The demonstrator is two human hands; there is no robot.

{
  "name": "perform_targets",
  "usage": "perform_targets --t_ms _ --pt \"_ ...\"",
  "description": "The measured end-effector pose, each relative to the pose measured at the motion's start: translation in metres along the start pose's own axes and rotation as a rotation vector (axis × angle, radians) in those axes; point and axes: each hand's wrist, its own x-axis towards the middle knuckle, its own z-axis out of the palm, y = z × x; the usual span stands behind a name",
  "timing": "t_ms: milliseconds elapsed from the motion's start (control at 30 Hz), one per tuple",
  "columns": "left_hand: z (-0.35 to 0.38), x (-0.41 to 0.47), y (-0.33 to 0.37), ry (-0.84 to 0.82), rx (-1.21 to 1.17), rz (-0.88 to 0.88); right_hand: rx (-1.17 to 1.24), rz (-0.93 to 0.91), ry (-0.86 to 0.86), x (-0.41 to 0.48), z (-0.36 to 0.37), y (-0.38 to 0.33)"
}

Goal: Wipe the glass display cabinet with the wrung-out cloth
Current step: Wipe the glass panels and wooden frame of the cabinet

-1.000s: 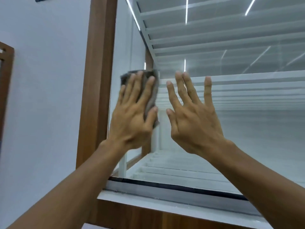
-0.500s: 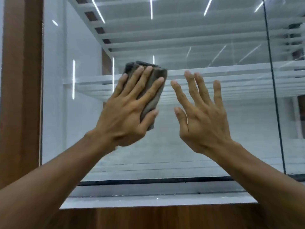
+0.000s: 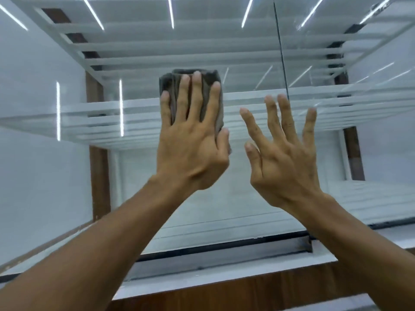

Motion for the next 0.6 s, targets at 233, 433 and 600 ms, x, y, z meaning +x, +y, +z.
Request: perform_targets --t_ms 233,433,600 --pt "0.024 -0.005 0.062 -0.053 0.011 0.256 0.199 0.044 -0.033 -0.040 -0.010 0.051" --pt "0.029 0.004 0.112 -0.031 -0.082 0.081 0.260 0.078 0.038 -0.054 -0.008 0.055" --pt "0.034 -0.049 0.108 -0.075 -0.077 0.247 0.269 0.097 0.035 -0.064 -0.010 0.050"
